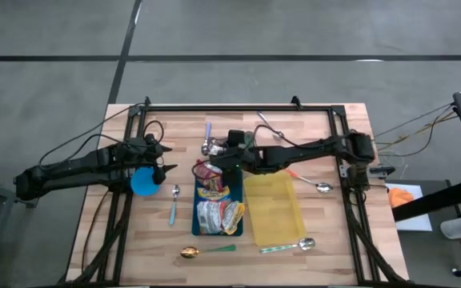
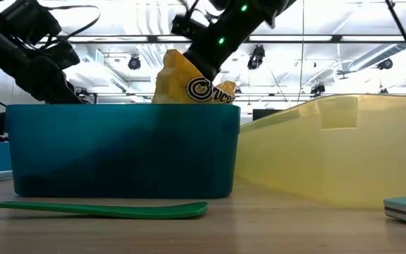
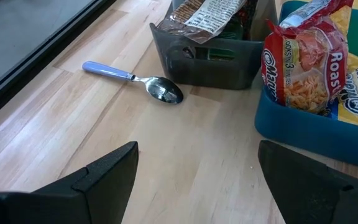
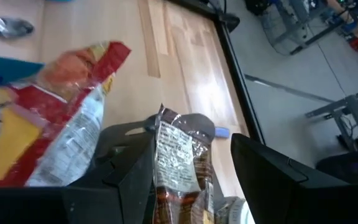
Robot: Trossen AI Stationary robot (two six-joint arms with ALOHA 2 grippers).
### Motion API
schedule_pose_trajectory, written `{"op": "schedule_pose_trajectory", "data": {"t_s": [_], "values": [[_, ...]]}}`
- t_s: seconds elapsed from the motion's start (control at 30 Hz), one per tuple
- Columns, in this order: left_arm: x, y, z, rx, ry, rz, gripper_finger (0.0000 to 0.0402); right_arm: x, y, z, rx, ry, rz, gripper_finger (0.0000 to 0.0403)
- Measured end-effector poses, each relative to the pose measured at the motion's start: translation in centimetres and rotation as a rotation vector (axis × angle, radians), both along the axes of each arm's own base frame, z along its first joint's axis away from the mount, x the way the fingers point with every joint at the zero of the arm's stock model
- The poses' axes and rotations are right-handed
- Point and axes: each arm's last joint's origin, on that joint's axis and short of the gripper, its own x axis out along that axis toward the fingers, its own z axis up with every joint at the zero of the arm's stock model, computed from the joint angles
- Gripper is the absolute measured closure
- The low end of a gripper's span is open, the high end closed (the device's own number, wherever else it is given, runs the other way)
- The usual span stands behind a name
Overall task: Pick & Place Food Item
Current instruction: Adjust the orange spice bag
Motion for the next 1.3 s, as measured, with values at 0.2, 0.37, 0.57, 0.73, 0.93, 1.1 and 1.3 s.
{"op": "schedule_pose_trajectory", "data": {"t_s": [0.2,0.37,0.57,0.73,0.93,1.1,1.3], "values": [[0.0,0.0,0.0,0.0,0.0,0.0,0.0066,2.2,0.0,-0.4,-0.076,0.128,0.004,0.019],[0.0,0.0,0.0,0.0,0.001,0.001,0.0066,2.6,-0.4,0.3,-0.018,0.179,-0.06,0.019],[0.0,0.0,0.0,0.0,0.002,0.0,0.0066,2.8,-0.5,0.1,0.013,0.212,-0.025,0.019],[0.0,0.0,0.0,-0.001,0.002,0.001,0.0066,3.6,-0.8,-1.0,0.009,0.232,-0.029,0.019],[0.0,0.0,0.0,0.0,0.001,0.0,0.0066,4.2,-0.7,-2.0,0.0,0.286,-0.02,0.019],[0.0,0.0,0.0,0.0,0.001,0.0,0.0066,4.2,-0.8,-2.2,-0.004,0.299,-0.03,0.019],[0.0,0.0,0.0,0.0,0.001,0.0,0.0066,4.0,-0.7,-2.7,0.016,0.325,-0.015,0.019]]}}
